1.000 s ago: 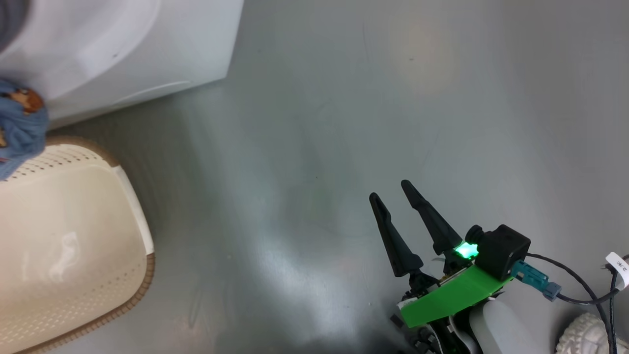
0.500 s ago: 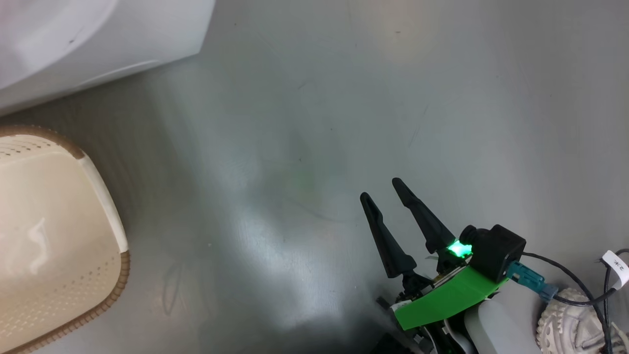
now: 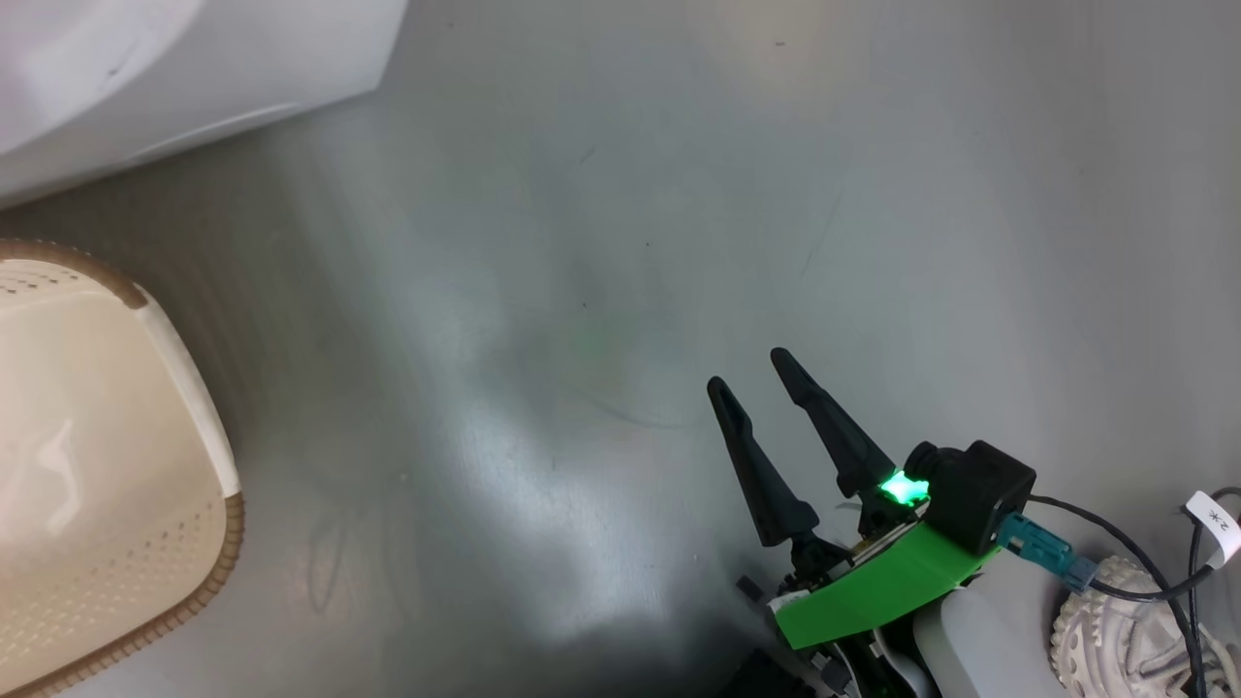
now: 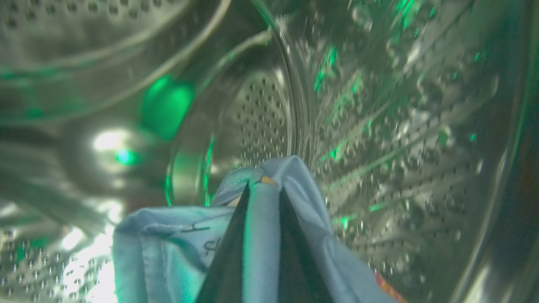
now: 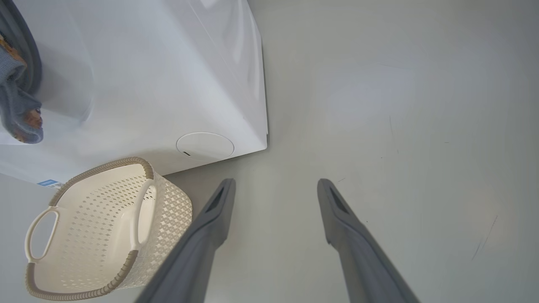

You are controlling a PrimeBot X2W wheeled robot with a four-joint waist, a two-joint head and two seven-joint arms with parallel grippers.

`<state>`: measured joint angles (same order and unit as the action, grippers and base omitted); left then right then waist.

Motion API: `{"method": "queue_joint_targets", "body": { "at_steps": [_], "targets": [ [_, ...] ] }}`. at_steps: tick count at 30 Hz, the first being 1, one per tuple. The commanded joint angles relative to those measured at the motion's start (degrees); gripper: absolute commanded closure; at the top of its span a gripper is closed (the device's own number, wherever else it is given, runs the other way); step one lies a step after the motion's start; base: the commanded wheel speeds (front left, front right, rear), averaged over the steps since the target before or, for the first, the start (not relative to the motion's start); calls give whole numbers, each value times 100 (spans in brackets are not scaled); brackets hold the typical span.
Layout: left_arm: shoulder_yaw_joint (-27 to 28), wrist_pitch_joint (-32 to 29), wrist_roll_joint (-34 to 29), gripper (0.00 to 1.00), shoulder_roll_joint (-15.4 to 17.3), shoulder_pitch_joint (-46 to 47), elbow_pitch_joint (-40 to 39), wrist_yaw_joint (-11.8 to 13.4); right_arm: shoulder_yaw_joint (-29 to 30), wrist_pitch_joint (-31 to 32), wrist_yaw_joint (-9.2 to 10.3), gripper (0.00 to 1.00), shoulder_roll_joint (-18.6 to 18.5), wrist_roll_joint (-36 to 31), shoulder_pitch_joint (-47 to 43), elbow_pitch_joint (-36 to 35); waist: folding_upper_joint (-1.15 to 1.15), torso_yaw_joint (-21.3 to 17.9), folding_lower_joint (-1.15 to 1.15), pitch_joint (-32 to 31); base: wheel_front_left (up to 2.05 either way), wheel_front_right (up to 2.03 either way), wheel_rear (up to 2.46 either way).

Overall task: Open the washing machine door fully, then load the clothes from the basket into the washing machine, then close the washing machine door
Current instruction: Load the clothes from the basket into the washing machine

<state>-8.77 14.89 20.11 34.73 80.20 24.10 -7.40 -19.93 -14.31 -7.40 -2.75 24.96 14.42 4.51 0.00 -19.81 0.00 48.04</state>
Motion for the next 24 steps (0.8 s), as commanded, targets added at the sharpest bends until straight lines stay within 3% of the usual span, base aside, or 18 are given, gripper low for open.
{"method": "queue_joint_targets", "body": {
  "at_steps": [1, 2, 12, 24],
  "targets": [
    [116, 9, -17, 58, 223, -250, -43, -8, -135, -69, -9, 0, -12, 83, -42, -74, 0, 29, 0, -41, 0, 0, 0],
    [156, 9, 35, 0, 186, -324, 52, -8, -127, -69, -9, 0, -12, 84, -37, -60, 0, 47, 0, -72, 0, 0, 0],
    [90, 10, 261, 0, 37, -631, 674, -8, -19, -69, -9, 0, -12, 54, 25, 39, 0, 239, 0, -275, 0, 0, 0],
    [75, 10, 475, 0, -250, -1137, 648, -9, 150, -69, -9, 0, -12, -48, 87, 141, 0, 535, 0, -607, 0, 0, 0]
  ]
}}
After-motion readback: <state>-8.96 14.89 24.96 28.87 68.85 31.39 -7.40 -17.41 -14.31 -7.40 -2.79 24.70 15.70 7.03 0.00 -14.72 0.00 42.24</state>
